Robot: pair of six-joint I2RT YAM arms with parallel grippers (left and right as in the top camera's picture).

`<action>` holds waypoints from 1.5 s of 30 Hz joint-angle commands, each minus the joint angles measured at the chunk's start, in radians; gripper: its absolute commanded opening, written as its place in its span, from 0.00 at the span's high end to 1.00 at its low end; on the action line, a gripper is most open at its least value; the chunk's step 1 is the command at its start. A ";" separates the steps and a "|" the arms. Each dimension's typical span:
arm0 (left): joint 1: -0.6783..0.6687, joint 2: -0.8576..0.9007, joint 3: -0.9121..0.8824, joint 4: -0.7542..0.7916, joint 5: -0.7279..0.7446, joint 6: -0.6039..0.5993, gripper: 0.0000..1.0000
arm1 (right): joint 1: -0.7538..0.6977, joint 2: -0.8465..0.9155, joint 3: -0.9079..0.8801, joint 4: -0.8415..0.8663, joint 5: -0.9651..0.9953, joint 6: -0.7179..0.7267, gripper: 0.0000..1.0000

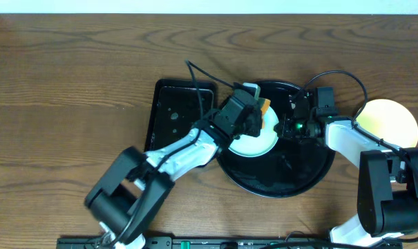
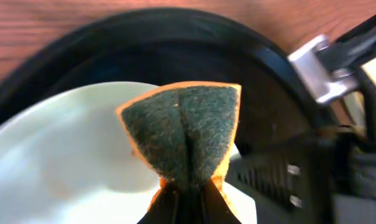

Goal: Clean dirty plates on tray and stack at the side
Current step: 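Scrub the last pale green plate with the sponge in the left gripper, then return the sponge to the black rectangular tray with the left gripper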

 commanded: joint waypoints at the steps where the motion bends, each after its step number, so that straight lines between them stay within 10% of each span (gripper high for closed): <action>1: -0.011 0.089 0.002 0.042 0.002 0.024 0.92 | 0.013 0.023 -0.017 -0.019 0.015 0.011 0.99; 13: 0.101 0.099 0.002 -0.170 -0.047 0.012 0.93 | 0.013 0.023 -0.017 -0.023 0.015 0.011 0.99; 23: 0.138 -0.171 0.002 -0.399 0.106 0.022 0.92 | 0.013 0.020 -0.017 -0.022 0.015 0.003 0.99; 30: 0.202 -0.354 0.002 -0.531 -0.066 0.066 0.92 | 0.012 -0.074 -0.004 -0.019 0.097 -0.036 0.99; 45: 0.465 -0.210 0.000 -0.547 0.017 0.173 0.92 | 0.059 -0.508 -0.003 -0.165 0.677 -0.283 0.99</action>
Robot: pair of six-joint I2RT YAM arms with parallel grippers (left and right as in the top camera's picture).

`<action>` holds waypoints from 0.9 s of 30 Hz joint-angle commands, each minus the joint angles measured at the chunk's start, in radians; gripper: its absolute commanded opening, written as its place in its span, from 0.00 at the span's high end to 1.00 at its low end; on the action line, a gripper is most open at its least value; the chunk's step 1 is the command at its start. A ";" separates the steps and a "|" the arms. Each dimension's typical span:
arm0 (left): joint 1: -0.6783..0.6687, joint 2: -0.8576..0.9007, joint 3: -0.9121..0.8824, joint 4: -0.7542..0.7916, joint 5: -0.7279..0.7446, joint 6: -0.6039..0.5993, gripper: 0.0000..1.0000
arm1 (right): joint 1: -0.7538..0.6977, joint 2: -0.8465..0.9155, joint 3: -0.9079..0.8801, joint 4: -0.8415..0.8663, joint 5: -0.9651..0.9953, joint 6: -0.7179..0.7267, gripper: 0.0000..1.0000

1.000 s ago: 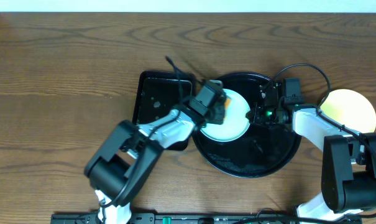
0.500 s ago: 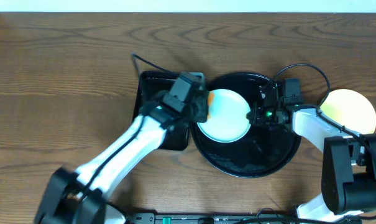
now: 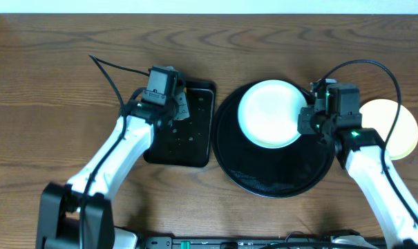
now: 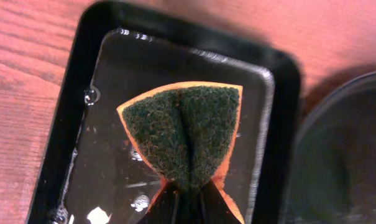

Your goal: Clean dirty plates on tray and stack at the side

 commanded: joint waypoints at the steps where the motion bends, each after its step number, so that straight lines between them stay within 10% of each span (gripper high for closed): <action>1: 0.033 0.070 -0.004 0.009 0.117 0.115 0.92 | 0.057 -0.074 0.005 -0.026 0.344 -0.128 0.99; 10: 0.146 0.249 -0.004 0.015 0.364 0.270 0.92 | 0.230 -0.118 0.005 -0.021 0.687 -0.269 0.99; 20: 0.251 0.284 -0.003 0.018 0.339 0.179 0.90 | 0.255 -0.117 0.004 -0.022 0.675 -0.267 0.99; 27: 0.173 0.282 -0.004 0.005 0.639 0.315 0.92 | 0.247 -0.117 0.004 -0.005 0.676 -0.243 0.99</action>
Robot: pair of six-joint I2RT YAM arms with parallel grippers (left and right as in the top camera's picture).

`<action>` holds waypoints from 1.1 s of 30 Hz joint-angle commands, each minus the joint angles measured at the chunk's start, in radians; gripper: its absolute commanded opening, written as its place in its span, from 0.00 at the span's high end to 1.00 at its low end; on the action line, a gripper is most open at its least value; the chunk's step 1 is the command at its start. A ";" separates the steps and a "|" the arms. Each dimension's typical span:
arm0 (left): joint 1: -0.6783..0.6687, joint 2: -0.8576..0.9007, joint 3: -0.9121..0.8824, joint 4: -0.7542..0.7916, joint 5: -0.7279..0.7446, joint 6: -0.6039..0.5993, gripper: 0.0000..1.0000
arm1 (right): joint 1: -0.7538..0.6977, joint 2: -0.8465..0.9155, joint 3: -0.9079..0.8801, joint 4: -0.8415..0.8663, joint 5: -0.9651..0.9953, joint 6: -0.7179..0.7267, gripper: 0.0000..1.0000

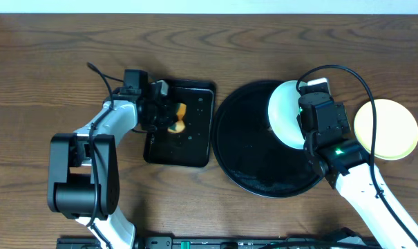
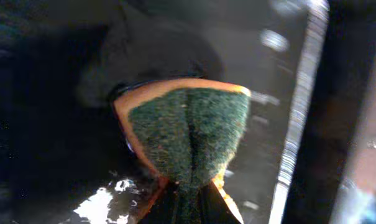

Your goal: Clean dirty plates on tray and stack at the side

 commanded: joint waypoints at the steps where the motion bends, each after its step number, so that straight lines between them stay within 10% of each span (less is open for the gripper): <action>1: -0.068 0.013 -0.004 -0.022 0.101 0.110 0.92 | -0.001 -0.011 0.004 0.022 0.025 0.019 0.99; 9: -0.112 0.013 -0.004 -0.068 -0.569 -0.113 0.92 | -0.027 -0.011 0.004 0.037 0.041 0.019 0.99; 12: -0.100 0.013 -0.003 -0.063 -0.500 -0.212 0.92 | -0.016 -0.011 0.004 0.043 -0.058 -0.017 0.99; 16: -0.102 0.013 -0.003 -0.013 -0.175 0.006 0.92 | 0.001 -0.009 0.004 0.043 -0.037 -0.040 0.99; 19: -0.095 0.009 -0.003 -0.027 -0.337 -0.029 0.92 | -0.010 -0.009 0.004 0.043 0.150 0.064 0.99; 22: -0.088 0.008 -0.003 -0.045 -0.421 -0.195 0.92 | -0.012 -0.009 0.004 0.043 -0.130 -0.059 0.99; 27: -0.117 0.008 -0.003 -0.018 -0.099 0.024 0.93 | -0.015 -0.009 0.004 0.050 -0.004 0.079 0.99; 33: -0.169 0.008 -0.004 -0.064 -0.194 0.097 0.92 | -0.017 -0.009 0.004 0.037 0.021 0.086 0.99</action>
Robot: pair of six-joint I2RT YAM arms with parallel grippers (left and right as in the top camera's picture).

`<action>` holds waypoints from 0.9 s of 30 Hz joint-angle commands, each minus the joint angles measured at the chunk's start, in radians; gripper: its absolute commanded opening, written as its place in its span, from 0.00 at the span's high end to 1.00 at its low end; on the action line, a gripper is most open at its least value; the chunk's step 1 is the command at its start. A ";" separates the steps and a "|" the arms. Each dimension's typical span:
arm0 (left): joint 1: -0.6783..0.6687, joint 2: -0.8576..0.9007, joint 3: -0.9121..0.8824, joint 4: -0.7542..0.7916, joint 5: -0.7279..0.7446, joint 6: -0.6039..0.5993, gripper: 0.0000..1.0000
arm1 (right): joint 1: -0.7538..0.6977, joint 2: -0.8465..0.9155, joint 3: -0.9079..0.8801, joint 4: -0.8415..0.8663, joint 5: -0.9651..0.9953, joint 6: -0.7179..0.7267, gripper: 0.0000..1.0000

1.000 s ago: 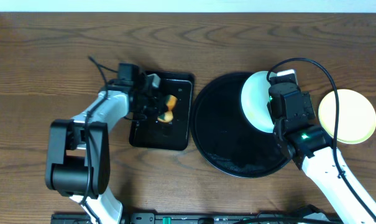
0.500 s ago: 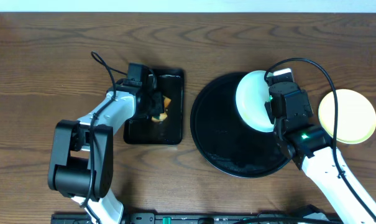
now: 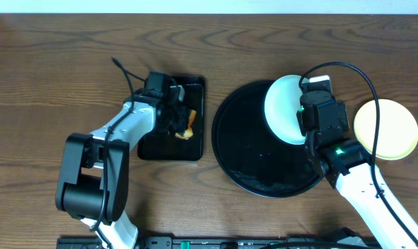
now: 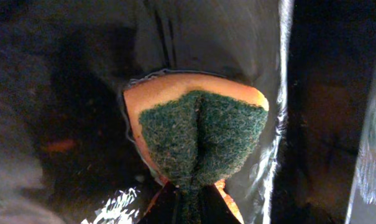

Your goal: Clean dirty plates on tray and stack at the side

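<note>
My left gripper (image 4: 189,193) is shut on a folded sponge (image 4: 197,134), green scouring side up with an orange edge. The sponge is pressed into the water of the black rectangular tray (image 4: 63,74). Overhead, the sponge (image 3: 188,128) shows orange inside that rectangular tray (image 3: 153,149). A pale plate (image 3: 283,109) hangs tilted over the back right of the round black tray (image 3: 257,166), and my right gripper (image 3: 304,117) is shut on its right rim. A yellow plate (image 3: 385,130) lies on the table to the right of the round tray.
Brown wooden table (image 3: 57,69) all round. The rectangular tray stands just left of the round tray with a narrow gap between them. Cables loop above both arms. The table's front edge carries a black rail (image 3: 195,243).
The left gripper and sponge sit a little further right and deeper in the water, and the rectangular tray has shifted slightly. The right gripper holds the plate in nearly the same spot.
First the sponge was on the pale plate in the round tray, with the right gripper at the plate's rim. Then the sponge hung over the rectangular tray while the right gripper held the plate's edge. Later the sponge was in the water and the plate was raised, tilted, as now.
</note>
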 commanded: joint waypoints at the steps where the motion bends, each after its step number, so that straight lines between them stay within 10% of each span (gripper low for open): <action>1: -0.037 0.018 -0.009 -0.029 0.009 0.094 0.92 | -0.011 -0.009 0.004 -0.007 0.043 0.042 0.99; 19: -0.135 0.018 -0.009 -0.114 0.058 0.245 0.92 | -0.011 -0.009 0.004 -0.023 0.043 0.042 0.99; 27: -0.101 -0.015 0.018 -0.089 -0.117 0.116 0.92 | -0.027 -0.009 0.004 -0.010 0.043 0.046 0.99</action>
